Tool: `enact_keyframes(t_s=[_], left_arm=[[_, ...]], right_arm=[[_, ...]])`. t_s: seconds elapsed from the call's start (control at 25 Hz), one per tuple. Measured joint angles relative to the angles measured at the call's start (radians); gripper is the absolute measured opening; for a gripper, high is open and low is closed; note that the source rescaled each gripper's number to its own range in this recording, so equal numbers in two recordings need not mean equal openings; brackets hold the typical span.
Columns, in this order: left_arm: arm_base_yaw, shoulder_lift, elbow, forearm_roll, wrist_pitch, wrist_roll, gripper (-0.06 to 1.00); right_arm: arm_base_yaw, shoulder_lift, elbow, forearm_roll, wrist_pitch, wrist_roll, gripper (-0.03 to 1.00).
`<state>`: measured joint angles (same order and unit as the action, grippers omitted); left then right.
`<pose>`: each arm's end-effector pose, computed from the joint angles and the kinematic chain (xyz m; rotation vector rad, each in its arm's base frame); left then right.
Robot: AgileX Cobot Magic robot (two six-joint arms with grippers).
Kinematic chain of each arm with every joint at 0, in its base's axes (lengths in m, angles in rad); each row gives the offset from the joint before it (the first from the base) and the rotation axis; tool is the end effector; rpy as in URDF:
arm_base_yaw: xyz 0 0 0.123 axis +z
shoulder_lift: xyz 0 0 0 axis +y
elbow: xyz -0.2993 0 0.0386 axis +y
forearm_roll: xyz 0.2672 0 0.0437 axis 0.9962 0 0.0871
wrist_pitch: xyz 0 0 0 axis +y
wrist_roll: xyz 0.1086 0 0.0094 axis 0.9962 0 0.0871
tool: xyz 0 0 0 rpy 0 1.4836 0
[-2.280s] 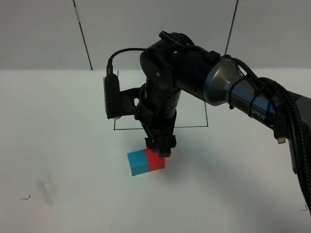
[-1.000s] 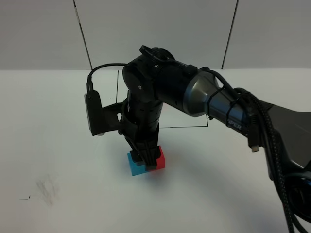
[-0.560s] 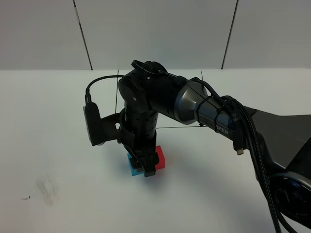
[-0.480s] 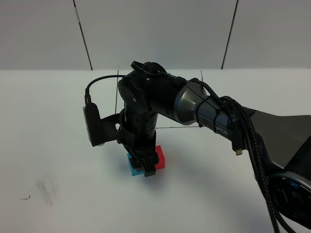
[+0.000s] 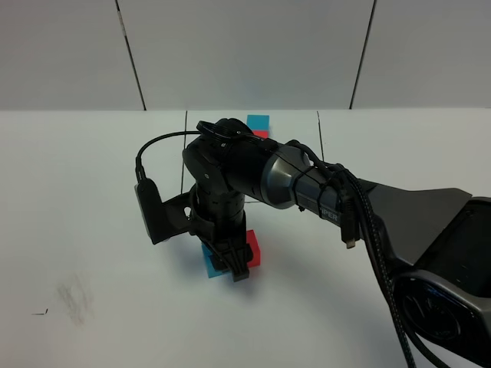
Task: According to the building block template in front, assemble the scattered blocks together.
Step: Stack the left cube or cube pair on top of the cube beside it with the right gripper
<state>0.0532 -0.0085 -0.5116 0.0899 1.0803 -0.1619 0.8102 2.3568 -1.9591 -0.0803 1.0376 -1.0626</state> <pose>0.0068 0.0090 0.2803 -0.2253 2.0283 0.0395 0.3683 0.3761 0.1380 -2.3854 1.6952 -0.1482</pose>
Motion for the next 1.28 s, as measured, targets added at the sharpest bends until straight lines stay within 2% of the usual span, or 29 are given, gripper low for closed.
enact_keyframes(t_s=[0.32,0.68,1.28], left_arm=[[0.0,0.0,0.0,0.0,0.0,0.0,1.0],[0.0,0.0,0.0,0.0,0.0,0.0,1.0],[0.0,0.0,0.0,0.0,0.0,0.0,1.0]], right_arm=[[-0.048,0.007,0.0,0.005,0.006,0.001,0.52],[-0.05,0.007,-0.004,0.08,0.027,-0.015,0.52],[-0.05,0.05,-0.004,0.08,0.044,-0.018,0.51]])
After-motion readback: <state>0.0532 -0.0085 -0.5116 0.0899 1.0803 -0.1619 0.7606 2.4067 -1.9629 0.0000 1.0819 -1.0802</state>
